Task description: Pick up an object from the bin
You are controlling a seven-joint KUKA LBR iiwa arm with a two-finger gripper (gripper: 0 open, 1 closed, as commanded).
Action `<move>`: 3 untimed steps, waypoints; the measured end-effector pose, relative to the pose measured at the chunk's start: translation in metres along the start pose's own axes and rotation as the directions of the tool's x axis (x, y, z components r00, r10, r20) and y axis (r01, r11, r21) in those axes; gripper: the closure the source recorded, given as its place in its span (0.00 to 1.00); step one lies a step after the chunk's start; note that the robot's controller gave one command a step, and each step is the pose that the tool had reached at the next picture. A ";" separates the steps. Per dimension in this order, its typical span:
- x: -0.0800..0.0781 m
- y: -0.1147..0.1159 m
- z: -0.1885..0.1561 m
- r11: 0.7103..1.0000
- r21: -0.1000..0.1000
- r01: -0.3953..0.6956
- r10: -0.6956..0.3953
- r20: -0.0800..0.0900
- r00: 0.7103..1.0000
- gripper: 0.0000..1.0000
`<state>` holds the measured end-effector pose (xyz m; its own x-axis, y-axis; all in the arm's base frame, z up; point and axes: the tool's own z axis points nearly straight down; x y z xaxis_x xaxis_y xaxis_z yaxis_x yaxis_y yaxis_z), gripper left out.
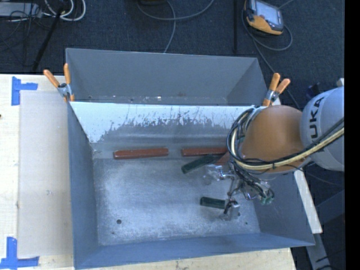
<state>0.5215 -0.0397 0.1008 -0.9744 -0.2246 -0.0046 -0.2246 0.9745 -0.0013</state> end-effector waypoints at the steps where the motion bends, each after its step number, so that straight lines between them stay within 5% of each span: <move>1: 0.011 -0.014 0.032 0.991 -0.002 -0.132 0.132 -0.009 0.991 0.00; 2: 0.011 -0.014 0.033 0.991 -0.002 -0.136 0.136 -0.006 0.991 0.00; 3: 0.011 -0.014 0.032 0.990 -0.002 -0.139 0.139 -0.005 0.990 1.00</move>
Offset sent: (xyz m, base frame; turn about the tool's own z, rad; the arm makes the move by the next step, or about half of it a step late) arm -0.0069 -0.0169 -0.0308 0.1323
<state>0.5138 -0.0562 0.0685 -0.9962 -0.0871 0.0004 -0.0871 0.9962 0.0010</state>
